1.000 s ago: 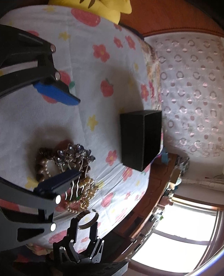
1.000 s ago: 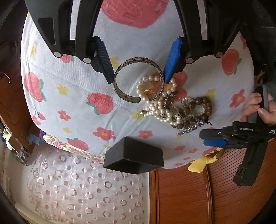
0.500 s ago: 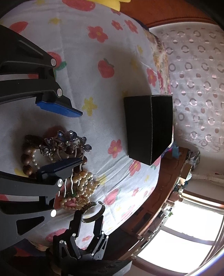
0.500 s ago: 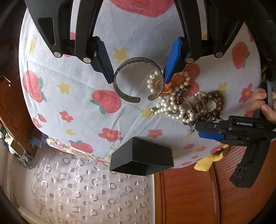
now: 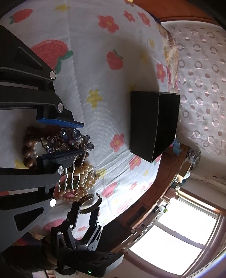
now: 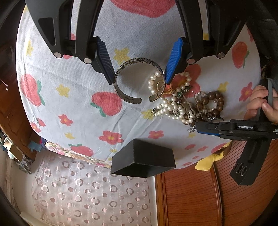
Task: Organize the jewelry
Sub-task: 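Grasp the crystal hair comb with the left tool while the right holds the cuff, then carry the hair comb and silver cuff to the black box and release both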
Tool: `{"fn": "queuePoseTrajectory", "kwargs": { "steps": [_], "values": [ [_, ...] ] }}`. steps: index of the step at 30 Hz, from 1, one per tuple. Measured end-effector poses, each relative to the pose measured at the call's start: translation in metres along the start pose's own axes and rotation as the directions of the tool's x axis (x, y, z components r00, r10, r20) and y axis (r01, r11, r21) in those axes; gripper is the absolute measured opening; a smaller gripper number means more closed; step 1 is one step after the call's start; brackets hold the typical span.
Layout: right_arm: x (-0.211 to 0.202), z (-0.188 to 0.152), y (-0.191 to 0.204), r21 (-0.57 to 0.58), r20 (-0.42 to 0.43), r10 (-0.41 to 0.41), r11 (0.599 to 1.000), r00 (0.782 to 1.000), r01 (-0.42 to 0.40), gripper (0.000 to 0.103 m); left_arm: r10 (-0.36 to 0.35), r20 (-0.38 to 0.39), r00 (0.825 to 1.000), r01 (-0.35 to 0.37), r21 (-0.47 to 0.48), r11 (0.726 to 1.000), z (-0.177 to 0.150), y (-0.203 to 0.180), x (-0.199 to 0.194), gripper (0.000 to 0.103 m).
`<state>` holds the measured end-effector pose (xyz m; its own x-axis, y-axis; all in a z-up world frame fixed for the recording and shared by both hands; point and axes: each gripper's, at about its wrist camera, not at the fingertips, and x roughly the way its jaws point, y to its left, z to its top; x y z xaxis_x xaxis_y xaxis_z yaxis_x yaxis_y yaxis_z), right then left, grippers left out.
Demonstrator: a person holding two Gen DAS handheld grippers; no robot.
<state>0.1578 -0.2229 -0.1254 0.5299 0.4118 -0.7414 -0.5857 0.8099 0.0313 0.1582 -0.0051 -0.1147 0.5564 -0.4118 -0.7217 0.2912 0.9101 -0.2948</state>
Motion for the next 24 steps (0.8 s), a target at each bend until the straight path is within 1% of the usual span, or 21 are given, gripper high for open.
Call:
{"fn": "queuePoseTrajectory", "kwargs": {
  "steps": [4,7,11,13,17,20,24],
  "values": [
    [0.0,0.0,0.0,0.0,0.0,0.0,1.0,1.0,0.0,0.062,0.031,0.031,0.999,-0.031,0.013,0.999,0.001,-0.002,-0.007,0.019],
    [0.0,0.0,0.0,0.001,0.0,-0.001,1.0,1.0,0.001,0.062,0.041,0.05,0.998,-0.043,0.029,0.999,0.001,-0.006,-0.015,0.019],
    [0.0,0.0,0.0,-0.001,-0.001,-0.001,1.0,1.0,0.001,0.062,0.084,0.079,0.993,-0.09,0.066,0.994,0.002,-0.01,-0.026,0.019],
    [0.001,0.0,0.0,-0.001,-0.002,0.0,1.0,1.0,0.0,0.062,0.109,0.079,0.991,-0.115,0.085,0.99,0.002,-0.011,-0.03,0.019],
    [0.001,0.0,0.0,-0.001,-0.002,0.0,1.0,1.0,0.0,0.062,0.186,0.059,0.981,-0.192,0.121,0.974,0.005,-0.007,-0.031,0.019],
    [0.001,0.0,0.0,-0.001,-0.002,-0.001,1.0,1.0,0.001,0.062,0.216,0.047,0.975,-0.22,0.111,0.969,0.008,0.007,-0.032,0.019],
    [0.001,0.0,-0.001,0.0,-0.002,0.0,1.0,1.0,0.0,0.062,0.245,0.055,0.968,-0.249,0.086,0.965,0.01,0.022,-0.036,0.019]
  ]
}}
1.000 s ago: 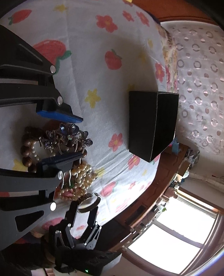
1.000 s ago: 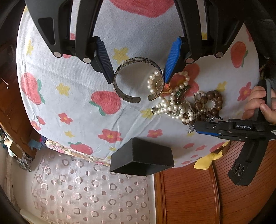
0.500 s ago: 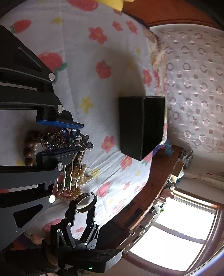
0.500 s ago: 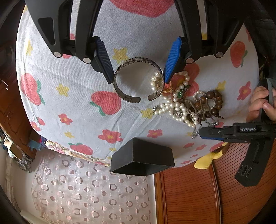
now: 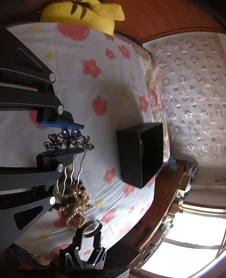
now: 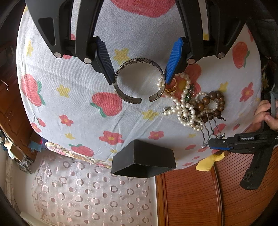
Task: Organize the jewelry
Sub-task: 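Carry the hair comb and silver cuff to the black box and release both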
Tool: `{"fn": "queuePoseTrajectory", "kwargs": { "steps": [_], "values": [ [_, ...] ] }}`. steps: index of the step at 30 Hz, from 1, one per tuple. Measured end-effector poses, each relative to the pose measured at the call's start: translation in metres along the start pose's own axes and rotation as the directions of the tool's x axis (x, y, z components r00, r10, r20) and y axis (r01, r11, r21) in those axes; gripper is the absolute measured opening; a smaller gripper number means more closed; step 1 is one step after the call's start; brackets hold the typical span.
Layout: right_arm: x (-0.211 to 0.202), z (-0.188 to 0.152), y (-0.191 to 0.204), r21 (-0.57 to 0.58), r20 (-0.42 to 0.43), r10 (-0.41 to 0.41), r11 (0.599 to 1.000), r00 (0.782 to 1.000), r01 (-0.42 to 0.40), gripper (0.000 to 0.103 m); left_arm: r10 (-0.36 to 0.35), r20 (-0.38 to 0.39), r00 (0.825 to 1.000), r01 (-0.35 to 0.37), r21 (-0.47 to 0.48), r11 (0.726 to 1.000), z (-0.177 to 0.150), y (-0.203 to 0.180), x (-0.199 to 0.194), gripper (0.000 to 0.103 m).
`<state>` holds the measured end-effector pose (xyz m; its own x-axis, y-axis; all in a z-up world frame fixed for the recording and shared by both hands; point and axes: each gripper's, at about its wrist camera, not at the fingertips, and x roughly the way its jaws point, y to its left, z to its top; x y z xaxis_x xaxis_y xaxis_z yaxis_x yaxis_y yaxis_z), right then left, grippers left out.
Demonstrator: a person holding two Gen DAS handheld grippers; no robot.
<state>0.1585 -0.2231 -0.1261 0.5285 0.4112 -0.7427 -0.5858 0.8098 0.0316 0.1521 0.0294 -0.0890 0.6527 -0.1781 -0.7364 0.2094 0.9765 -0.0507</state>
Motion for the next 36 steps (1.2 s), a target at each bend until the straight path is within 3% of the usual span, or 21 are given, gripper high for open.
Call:
{"fn": "queuePoseTrajectory", "kwargs": {
  "steps": [12,23,36],
  "values": [
    [-0.002,0.008,0.001,-0.011,0.015,-0.02,1.0,1.0,0.02,0.062,0.038,0.072,0.997,-0.034,-0.047,0.998,0.017,0.018,-0.017,0.019],
    [-0.006,0.063,0.009,-0.041,0.1,-0.026,0.999,0.995,0.03,0.062,0.022,0.147,0.989,-0.015,-0.048,0.999,0.06,0.007,-0.012,0.019],
    [0.005,0.102,0.009,-0.041,0.127,-0.043,0.998,0.991,0.049,0.062,0.025,0.151,0.988,-0.018,-0.049,0.999,0.1,-0.004,0.019,0.019]
  ]
}}
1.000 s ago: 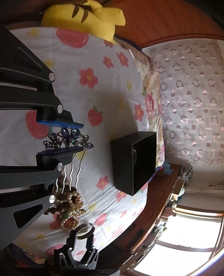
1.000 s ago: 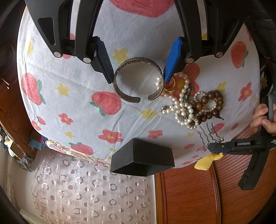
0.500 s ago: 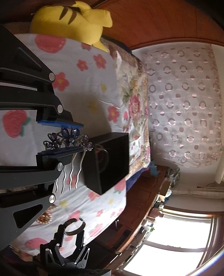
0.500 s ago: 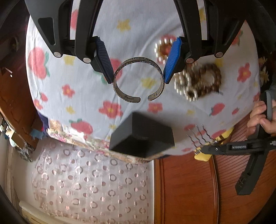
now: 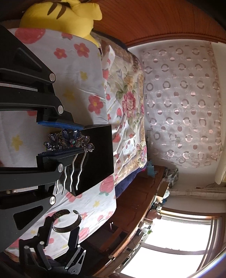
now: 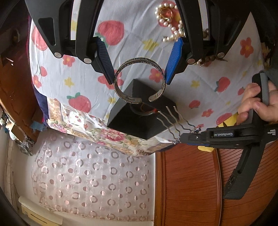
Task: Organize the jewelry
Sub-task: 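Carry the hair comb and silver cuff to the black box and release both, then move both tools back from the box to the jewelry pile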
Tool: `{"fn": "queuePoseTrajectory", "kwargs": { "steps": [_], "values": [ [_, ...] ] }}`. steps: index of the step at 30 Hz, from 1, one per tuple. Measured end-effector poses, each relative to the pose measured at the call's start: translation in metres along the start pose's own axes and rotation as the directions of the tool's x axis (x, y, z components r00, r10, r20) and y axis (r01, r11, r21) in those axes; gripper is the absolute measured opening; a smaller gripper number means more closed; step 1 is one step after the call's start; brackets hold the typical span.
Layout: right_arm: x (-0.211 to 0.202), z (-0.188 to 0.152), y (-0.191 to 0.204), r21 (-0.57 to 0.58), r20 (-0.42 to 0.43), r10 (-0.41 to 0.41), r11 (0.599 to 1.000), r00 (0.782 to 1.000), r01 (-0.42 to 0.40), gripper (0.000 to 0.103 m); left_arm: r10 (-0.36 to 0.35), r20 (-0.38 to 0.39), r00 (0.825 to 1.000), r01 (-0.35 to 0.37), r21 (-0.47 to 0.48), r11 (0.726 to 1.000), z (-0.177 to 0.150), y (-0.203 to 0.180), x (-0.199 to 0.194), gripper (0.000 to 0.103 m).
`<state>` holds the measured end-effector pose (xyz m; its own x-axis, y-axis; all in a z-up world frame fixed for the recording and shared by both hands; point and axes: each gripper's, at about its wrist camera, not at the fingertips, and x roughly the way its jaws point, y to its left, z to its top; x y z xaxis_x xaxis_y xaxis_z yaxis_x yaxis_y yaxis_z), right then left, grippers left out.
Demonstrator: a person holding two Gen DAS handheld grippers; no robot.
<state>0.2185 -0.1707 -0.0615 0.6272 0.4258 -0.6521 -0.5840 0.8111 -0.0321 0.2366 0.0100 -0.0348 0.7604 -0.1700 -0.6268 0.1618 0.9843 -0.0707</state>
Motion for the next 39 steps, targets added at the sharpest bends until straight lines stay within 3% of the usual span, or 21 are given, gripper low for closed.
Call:
{"fn": "queuePoseTrajectory", "kwargs": {
  "steps": [11,19,31,39],
  "values": [
    [0.017,0.019,-0.008,0.008,-0.022,-0.019,1.0,1.0,0.02,0.062,-0.008,-0.031,0.999,0.007,-0.031,1.0,0.012,0.001,0.038,0.019],
    [0.039,0.038,-0.006,-0.016,-0.039,-0.019,1.0,0.999,0.018,0.062,0.001,0.008,1.0,-0.001,-0.044,0.999,0.01,0.01,0.025,0.026],
    [0.087,0.064,-0.004,0.001,-0.075,-0.007,1.0,0.997,0.007,0.062,0.05,0.061,0.997,-0.05,0.002,0.999,0.002,0.025,-0.013,0.048],
    [0.102,0.073,-0.001,0.002,-0.088,-0.011,1.0,0.996,0.011,0.062,0.063,0.086,0.994,-0.063,0.001,0.998,-0.008,0.036,-0.027,0.077]
  ]
}}
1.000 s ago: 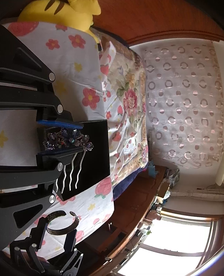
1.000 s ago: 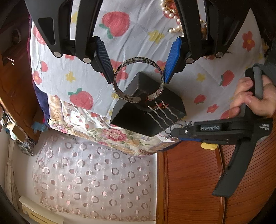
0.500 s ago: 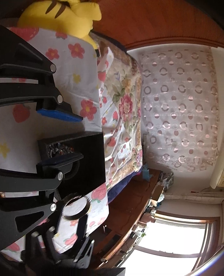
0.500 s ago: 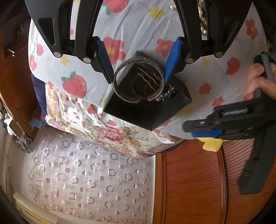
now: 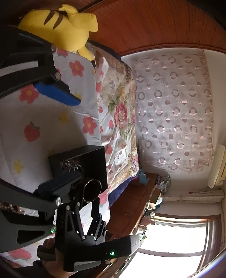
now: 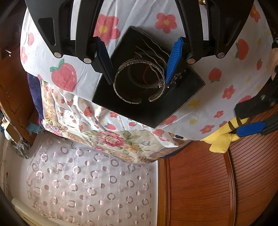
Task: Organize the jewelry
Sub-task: 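Move both tools back from the box to the jewelry pile, then grasp a ring on the pearl strand with the right tool while the left reaches the beads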
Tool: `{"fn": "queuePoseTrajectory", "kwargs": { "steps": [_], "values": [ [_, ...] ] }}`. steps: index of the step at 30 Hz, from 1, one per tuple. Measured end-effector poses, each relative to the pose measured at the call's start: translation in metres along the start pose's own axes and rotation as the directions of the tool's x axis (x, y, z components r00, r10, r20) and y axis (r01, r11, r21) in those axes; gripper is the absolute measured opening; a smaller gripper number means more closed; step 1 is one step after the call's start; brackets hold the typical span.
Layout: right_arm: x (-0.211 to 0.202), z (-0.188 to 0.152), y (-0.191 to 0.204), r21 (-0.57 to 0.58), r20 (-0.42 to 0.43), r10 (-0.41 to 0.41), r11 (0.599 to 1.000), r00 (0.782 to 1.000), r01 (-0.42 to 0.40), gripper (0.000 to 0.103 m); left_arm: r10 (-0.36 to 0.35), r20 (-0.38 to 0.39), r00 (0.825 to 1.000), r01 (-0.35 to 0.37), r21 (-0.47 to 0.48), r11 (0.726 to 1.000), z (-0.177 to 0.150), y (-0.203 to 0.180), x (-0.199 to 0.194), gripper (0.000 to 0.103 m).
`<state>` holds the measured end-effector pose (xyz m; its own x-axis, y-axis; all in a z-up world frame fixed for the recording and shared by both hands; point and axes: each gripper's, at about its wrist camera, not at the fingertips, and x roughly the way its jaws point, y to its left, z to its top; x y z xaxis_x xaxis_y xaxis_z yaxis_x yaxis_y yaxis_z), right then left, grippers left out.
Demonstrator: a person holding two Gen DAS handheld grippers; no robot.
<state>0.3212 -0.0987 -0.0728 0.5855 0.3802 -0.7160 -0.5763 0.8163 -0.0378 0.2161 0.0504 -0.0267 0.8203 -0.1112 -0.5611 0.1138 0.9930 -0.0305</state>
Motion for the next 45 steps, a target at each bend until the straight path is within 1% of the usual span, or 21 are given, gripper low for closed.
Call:
{"fn": "queuePoseTrajectory", "kwargs": {
  "steps": [1,2,3,5,6,11,15,18,19,20,25,27,28,30,31,34,35,39,45],
  "values": [
    [0.0,0.0,0.0,-0.002,-0.001,-0.001,1.0,1.0,0.001,0.062,-0.001,0.003,1.0,0.001,-0.002,1.0,-0.002,0.001,-0.002,0.079],
    [-0.001,0.001,0.0,-0.003,0.002,-0.001,1.0,1.0,0.001,0.063,-0.001,0.005,1.0,0.001,-0.003,1.0,-0.003,0.002,-0.004,0.084],
    [-0.002,0.002,0.0,-0.006,0.011,-0.004,1.0,1.0,0.004,0.069,-0.001,0.011,1.0,0.002,-0.006,1.0,-0.004,0.003,-0.005,0.089],
    [-0.004,0.003,0.001,-0.006,0.027,-0.005,1.0,1.0,0.005,0.078,-0.01,0.023,1.0,0.01,-0.012,1.0,-0.008,0.004,-0.01,0.094],
    [-0.006,0.003,0.002,-0.006,0.03,-0.004,1.0,1.0,0.004,0.078,-0.015,0.027,1.0,0.016,-0.015,1.0,-0.01,0.004,-0.012,0.095],
    [-0.027,-0.007,0.006,-0.03,0.049,-0.006,1.0,0.999,0.007,0.078,-0.046,0.029,0.999,0.047,-0.019,0.999,-0.022,0.003,-0.022,0.095],
    [-0.057,-0.034,0.015,-0.062,0.07,0.021,0.998,0.997,-0.017,0.078,-0.055,0.048,0.997,0.055,-0.001,0.998,-0.037,-0.006,-0.036,0.095],
    [-0.072,-0.054,0.021,-0.082,0.063,0.026,0.996,0.998,-0.021,0.077,-0.066,0.044,0.997,0.065,0.011,0.998,-0.05,-0.014,-0.043,0.095],
    [-0.077,-0.065,0.022,-0.088,0.052,0.032,0.996,0.998,-0.028,0.076,-0.068,0.043,0.997,0.068,0.009,0.998,-0.053,-0.015,-0.045,0.095],
    [-0.08,-0.071,0.023,-0.089,0.046,0.038,0.995,0.998,-0.034,0.072,-0.074,0.04,0.997,0.074,0.002,0.997,-0.059,-0.016,-0.048,0.095],
    [-0.094,-0.114,0.025,-0.085,0.004,0.075,0.994,0.997,-0.075,0.059,-0.116,0.01,0.993,0.116,-0.037,0.993,-0.084,-0.018,-0.055,0.095],
    [-0.095,-0.129,0.024,-0.074,-0.015,0.076,0.994,0.997,-0.077,0.052,-0.119,-0.005,0.993,0.119,-0.038,0.992,-0.095,-0.021,-0.058,0.095],
    [-0.096,-0.135,0.024,-0.067,-0.022,0.078,0.995,0.997,-0.079,0.05,-0.117,-0.008,0.993,0.117,-0.038,0.992,-0.098,-0.021,-0.058,0.095],
    [-0.098,-0.148,0.025,-0.058,-0.039,0.088,0.994,0.995,-0.09,0.041,-0.116,-0.018,0.993,0.115,-0.039,0.993,-0.104,-0.023,-0.06,0.095],
    [-0.097,-0.153,0.026,-0.058,-0.045,0.09,0.994,0.995,-0.093,0.039,-0.116,-0.022,0.993,0.115,-0.041,0.993,-0.107,-0.024,-0.062,0.095],
    [-0.1,-0.165,0.031,-0.059,-0.053,0.102,0.993,0.993,-0.105,0.031,-0.118,-0.027,0.993,0.117,-0.046,0.992,-0.11,-0.026,-0.066,0.095],
    [-0.101,-0.167,0.033,-0.061,-0.053,0.107,0.992,0.993,-0.11,0.026,-0.12,-0.028,0.992,0.118,-0.05,0.992,-0.111,-0.026,-0.067,0.095],
    [-0.102,-0.171,0.041,-0.075,-0.064,0.122,0.989,0.99,-0.127,0.024,-0.125,-0.033,0.992,0.123,-0.059,0.991,-0.114,-0.025,-0.068,0.095],
    [-0.097,-0.171,0.042,-0.082,-0.091,0.091,0.992,0.992,-0.099,0.021,-0.129,-0.042,0.991,0.127,-0.053,0.99,-0.115,-0.029,-0.067,0.095]
  ]
}}
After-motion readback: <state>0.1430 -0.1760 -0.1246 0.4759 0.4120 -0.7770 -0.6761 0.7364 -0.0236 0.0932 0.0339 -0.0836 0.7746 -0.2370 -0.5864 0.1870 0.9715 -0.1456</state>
